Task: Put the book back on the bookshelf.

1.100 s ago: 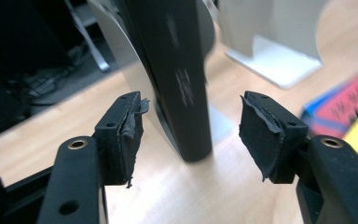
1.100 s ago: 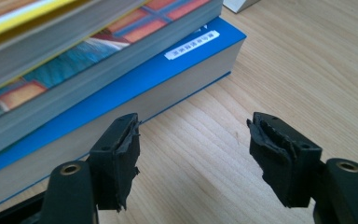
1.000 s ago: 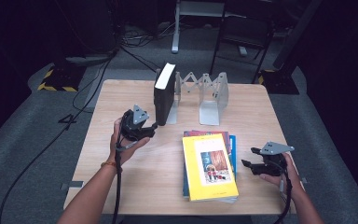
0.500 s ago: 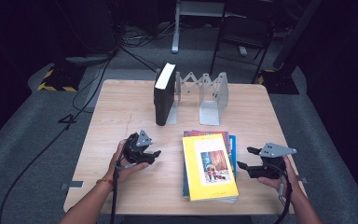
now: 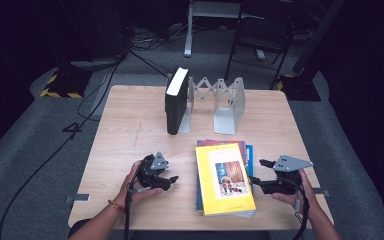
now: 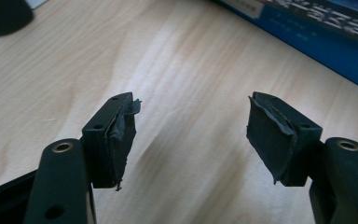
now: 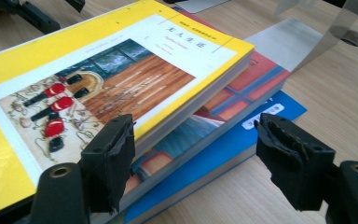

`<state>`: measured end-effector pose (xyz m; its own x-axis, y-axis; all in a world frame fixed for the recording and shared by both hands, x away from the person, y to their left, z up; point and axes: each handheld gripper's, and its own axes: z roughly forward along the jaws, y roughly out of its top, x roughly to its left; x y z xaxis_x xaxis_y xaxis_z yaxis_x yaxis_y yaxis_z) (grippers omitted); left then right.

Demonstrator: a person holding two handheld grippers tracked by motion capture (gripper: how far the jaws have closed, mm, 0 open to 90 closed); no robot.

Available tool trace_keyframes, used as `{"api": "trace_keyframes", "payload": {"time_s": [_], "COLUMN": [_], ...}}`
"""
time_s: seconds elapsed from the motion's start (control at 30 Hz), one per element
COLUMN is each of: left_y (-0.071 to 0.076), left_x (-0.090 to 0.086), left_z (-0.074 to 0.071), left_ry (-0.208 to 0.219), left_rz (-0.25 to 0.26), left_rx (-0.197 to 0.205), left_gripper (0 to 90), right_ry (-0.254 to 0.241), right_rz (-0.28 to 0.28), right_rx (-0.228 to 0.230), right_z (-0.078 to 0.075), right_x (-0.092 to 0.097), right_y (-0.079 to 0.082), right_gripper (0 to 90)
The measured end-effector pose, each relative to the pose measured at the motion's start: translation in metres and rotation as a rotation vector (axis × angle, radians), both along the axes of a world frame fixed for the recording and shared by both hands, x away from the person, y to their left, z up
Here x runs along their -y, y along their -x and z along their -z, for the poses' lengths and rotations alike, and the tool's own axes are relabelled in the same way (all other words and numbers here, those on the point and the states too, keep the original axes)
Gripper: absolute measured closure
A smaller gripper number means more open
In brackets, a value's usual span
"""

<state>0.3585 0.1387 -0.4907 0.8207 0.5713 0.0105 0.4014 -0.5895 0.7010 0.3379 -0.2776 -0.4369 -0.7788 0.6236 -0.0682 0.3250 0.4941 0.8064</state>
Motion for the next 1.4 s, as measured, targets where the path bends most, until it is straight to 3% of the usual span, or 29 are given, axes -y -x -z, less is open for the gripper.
{"api": "trace_keyframes", "payload": {"time_s": [0.2, 0.33, 0.53, 0.73, 0.93, 1.13, 1.4], "left_y": [0.007, 0.011, 0.015, 0.013, 0.011, 0.006, 0.002], "left_x": [0.007, 0.014, 0.02, 0.019, 0.02, 0.025, 0.032], "left_z": [0.004, 0.007, 0.009, 0.011, 0.013, 0.013, 0.011], "left_ry": [0.018, 0.0, -0.006, 0.004, 0.014, 0.013, 0.006], "left_rz": [0.038, 0.069, 0.101, 0.108, 0.104, 0.101, 0.108], "left_rx": [-0.024, -0.031, -0.026, -0.029, -0.021, -0.021, -0.007], "left_gripper": [30.6, 30.0, 29.7, 29.3, 26.7, 23.5, 25.7], "right_ry": [-0.002, -0.009, -0.034, 0.003, -0.019, 0.017, 0.024], "right_rz": [-0.035, -0.063, -0.111, -0.163, -0.16, -0.192, -0.186], "right_rx": [-0.019, -0.035, -0.094, -0.109, -0.175, -0.211, -0.333], "right_z": [0.003, 0.003, 0.006, 0.006, 0.009, 0.006, 0.006], "right_x": [-0.009, -0.013, -0.02, -0.032, -0.027, -0.027, -0.024], "right_y": [0.003, 0.005, 0.009, 0.018, 0.02, 0.024, 0.018], "right_gripper": [28.3, 28.0, 26.7, 22.9, 21.1, 18.8, 17.5]}}
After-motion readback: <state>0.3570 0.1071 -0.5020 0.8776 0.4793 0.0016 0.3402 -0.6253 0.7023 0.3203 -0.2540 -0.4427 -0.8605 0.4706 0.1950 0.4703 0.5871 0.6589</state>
